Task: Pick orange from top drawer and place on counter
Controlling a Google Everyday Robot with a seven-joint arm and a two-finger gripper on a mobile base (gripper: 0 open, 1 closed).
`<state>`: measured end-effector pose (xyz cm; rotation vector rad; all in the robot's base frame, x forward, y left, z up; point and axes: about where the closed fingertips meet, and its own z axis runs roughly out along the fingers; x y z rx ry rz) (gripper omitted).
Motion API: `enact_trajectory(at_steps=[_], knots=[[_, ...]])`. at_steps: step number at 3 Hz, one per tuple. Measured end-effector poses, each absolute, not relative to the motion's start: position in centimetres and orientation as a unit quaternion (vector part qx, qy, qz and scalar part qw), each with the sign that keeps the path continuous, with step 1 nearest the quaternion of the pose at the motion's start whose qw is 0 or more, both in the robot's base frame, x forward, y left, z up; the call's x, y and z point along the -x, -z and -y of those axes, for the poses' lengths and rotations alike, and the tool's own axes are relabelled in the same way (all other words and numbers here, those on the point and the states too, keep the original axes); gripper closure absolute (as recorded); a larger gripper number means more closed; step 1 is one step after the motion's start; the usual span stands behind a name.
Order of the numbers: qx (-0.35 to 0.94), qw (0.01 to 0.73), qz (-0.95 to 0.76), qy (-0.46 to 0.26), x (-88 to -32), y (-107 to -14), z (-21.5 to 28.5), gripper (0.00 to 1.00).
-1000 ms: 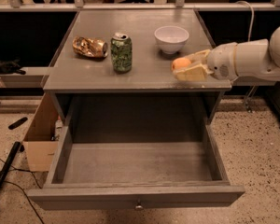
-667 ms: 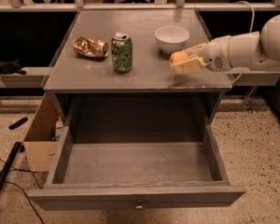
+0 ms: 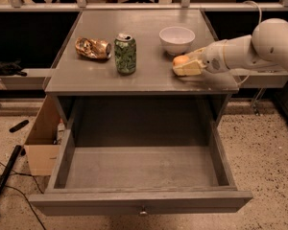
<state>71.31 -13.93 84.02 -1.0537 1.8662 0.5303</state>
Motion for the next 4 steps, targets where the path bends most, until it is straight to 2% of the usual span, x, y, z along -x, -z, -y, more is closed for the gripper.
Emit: enact_trajectory(at_steps=[1, 2, 4], knots=[[0.426, 0.45, -0.755, -0.215, -71.36, -83.93, 13.94, 0.82], [0.426, 0.45, -0.755, -0.215, -71.36, -83.93, 13.93, 0.51], [0.426, 0.45, -0.755, -0.215, -71.36, -83.93, 13.93, 0.05]])
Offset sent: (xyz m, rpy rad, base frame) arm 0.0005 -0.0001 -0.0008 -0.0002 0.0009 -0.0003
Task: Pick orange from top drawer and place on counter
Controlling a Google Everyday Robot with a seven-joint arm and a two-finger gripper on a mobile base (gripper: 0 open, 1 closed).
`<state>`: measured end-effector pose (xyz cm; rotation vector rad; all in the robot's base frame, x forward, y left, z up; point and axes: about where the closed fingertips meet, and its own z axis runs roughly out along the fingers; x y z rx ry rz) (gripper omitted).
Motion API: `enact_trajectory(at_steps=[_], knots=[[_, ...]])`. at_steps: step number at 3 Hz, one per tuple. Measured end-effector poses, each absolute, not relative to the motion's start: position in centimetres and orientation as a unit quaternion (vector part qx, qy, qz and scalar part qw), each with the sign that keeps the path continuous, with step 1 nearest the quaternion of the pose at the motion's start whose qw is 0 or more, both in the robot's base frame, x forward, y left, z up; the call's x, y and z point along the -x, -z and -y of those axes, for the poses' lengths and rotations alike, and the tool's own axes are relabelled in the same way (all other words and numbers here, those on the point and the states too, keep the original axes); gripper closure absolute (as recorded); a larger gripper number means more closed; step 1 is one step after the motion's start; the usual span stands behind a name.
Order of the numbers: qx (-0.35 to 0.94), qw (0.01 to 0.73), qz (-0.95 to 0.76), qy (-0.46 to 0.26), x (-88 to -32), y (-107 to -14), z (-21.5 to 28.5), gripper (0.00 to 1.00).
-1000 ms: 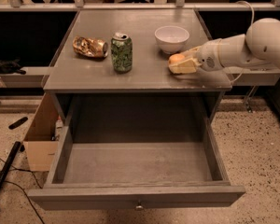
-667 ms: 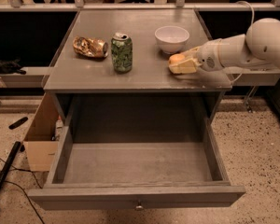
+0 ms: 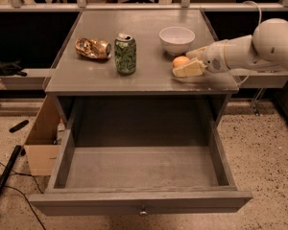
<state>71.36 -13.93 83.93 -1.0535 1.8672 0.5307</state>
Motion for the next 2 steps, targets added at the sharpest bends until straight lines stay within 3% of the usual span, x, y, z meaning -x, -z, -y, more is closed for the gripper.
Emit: enact_trajectory(at_steps=[2], knots=[[0.426, 0.45, -0.755, -0.215, -71.36, -83.92, 13.92, 0.0]])
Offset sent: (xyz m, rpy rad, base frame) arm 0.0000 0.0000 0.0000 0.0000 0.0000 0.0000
